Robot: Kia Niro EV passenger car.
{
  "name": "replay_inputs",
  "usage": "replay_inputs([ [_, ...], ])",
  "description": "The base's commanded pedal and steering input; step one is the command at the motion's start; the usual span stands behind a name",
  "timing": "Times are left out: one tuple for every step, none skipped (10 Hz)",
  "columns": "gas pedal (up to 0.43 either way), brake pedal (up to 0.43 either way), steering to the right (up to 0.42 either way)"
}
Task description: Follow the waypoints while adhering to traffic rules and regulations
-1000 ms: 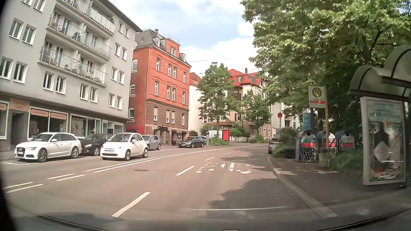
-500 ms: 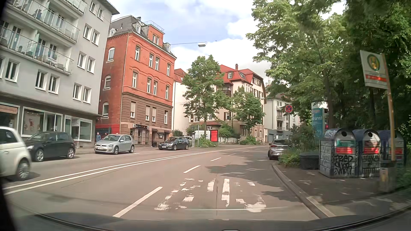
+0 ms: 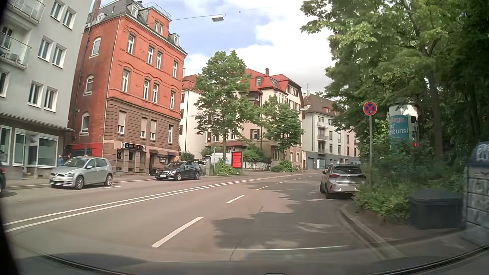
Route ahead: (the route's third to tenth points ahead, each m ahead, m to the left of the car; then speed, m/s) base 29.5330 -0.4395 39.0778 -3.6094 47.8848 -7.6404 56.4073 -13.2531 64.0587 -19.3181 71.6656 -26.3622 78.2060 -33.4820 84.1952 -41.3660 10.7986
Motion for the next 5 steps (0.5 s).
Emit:
replay_inputs([
  [0.157,0.000,0.047],
  [0.150,0.000,0.047],
  [0.118,0.000,0.047],
  [0.118,0.000,0.047],
  [0.118,0.000,0.048],
])
